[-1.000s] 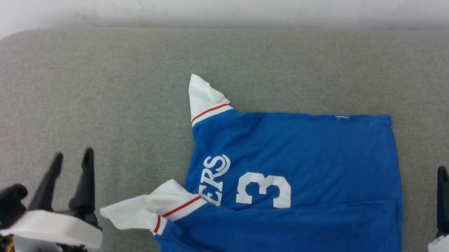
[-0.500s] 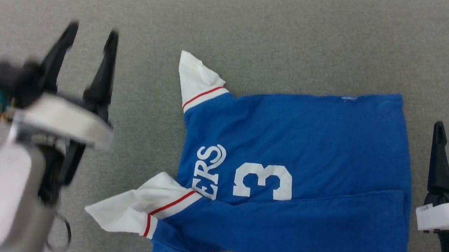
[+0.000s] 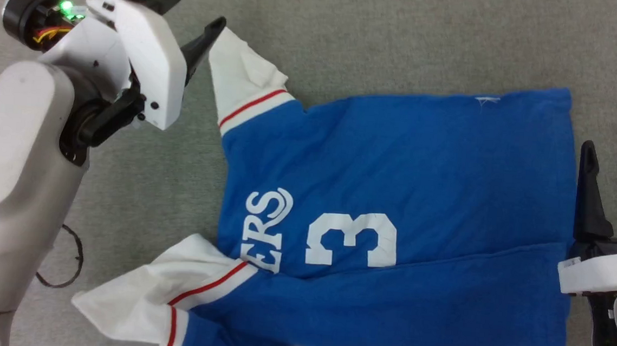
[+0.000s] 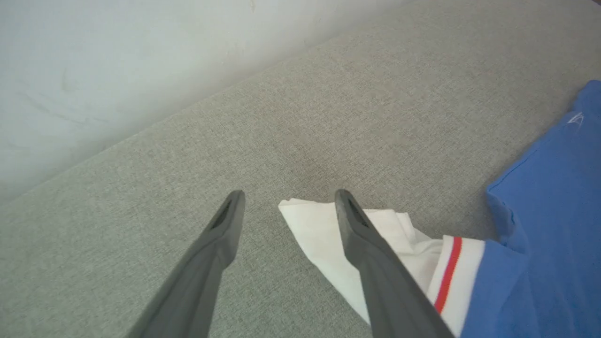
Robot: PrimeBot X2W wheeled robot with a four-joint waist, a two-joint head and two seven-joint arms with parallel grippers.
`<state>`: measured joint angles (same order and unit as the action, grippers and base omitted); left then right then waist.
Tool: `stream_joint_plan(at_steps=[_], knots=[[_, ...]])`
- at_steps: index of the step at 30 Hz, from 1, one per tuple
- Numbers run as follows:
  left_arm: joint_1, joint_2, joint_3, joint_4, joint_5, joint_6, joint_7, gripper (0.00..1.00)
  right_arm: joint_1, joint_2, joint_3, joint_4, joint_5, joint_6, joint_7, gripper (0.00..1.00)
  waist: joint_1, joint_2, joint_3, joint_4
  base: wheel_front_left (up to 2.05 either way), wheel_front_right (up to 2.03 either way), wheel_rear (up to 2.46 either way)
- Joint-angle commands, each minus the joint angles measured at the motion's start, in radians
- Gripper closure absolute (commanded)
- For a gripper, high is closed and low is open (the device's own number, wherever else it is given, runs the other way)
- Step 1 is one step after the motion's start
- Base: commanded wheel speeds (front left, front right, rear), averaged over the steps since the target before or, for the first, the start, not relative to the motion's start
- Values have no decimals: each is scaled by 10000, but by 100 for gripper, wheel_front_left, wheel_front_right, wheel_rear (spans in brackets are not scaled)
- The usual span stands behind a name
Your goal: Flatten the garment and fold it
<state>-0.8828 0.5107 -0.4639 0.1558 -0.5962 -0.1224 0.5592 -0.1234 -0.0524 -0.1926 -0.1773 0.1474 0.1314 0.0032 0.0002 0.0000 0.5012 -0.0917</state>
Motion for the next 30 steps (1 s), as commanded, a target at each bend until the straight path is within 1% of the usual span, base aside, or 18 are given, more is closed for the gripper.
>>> stream_joint_plan(at_steps=[1,5,10,11,12,13,17,23,26,28,30], knots=[[-212,74,-147,151,-143,-50,201,0,-186,22,7,40,-22,-7,-89,0,-2,0,445,-342,0,0,0],[-530,268,-529,645,-338,-67,880,0,-324,22,22,135,-9,-7,-150,0,-2,0,689,-513,0,0,0],[-648,394,-636,1150,-466,-70,1197,0,-416,22,0,220,56,-7,-233,0,-2,0,856,-679,0,0,0],[-636,390,-663,1203,-528,-71,1233,15,-421,22,-23,239,69,-7,-246,0,-2,0,875,-697,0,0,0],[-614,389,-719,1231,-610,-73,1279,70,-428,22,-51,258,82,-7,-259,0,-2,0,890,-708,0,0,0],[-573,395,-800,1248,-730,-75,1370,100,-433,22,-72,274,85,-7,-272,0,-2,0,898,-713,0,0,0],[-419,573,-1292,973,-1456,-79,1714,100,-486,22,-118,315,17,-7,-231,0,-2,0,844,-670,0,0,0],[-215,766,-1271,987,-1703,-80,948,100,-913,22,181,-10,-608,-7,144,0,-2,0,413,-522,0,0,0],[-53,775,-1292,1018,-1769,-81,613,100,-1387,22,320,-229,-799,-7,605,0,-2,0,184,-436,0,0,0],[32,773,-1292,1022,-1829,-81,442,100,-1780,15,357,-275,-853,-7,1090,0,-2,0,92,-387,0,0,0],[85,771,-1275,1033,-1877,-81,309,100,-2200,-137,436,-216,-986,-7,1680,0,-2,0,49,-354,0,0,0]])
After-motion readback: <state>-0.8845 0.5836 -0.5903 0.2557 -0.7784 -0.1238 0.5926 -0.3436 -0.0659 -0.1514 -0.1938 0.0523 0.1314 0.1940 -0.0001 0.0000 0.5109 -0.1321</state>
